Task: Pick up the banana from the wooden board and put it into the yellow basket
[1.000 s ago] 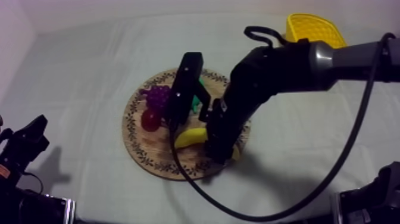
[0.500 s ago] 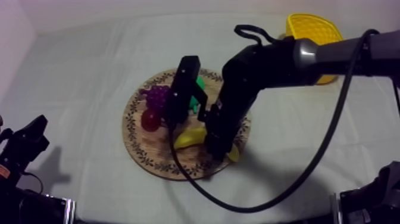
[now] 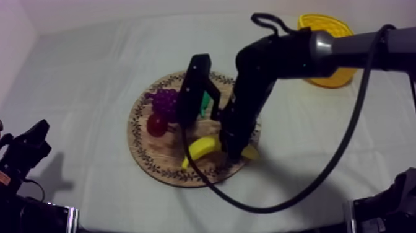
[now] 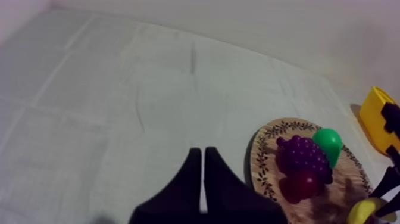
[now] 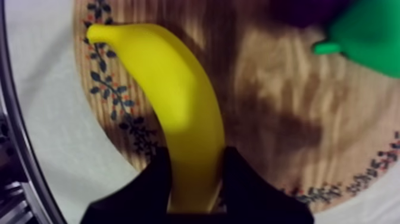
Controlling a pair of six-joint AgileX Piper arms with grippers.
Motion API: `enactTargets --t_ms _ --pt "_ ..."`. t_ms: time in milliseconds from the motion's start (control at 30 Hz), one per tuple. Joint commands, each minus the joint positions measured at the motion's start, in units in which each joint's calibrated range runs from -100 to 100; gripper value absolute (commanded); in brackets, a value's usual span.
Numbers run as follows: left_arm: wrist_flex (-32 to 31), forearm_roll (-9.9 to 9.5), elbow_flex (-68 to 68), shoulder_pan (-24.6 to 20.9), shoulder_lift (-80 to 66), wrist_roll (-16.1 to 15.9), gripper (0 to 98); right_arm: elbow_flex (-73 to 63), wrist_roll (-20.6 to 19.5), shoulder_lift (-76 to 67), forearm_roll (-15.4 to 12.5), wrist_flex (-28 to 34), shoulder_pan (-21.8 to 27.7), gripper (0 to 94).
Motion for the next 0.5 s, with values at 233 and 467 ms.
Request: enactTargets --t_ms 233,467 --pt "-0.01 0.04 -0.03 0.01 0.00 0.01 0.1 -13.89 -0.17 -6.76 -1.82 13.15 8.02 19.2" --pt "-0.01 0.04 -0.03 0.01 0.00 0.01 0.1 -22.49 -1.04 -8.73 -1.70 16.12 14.63 19.3"
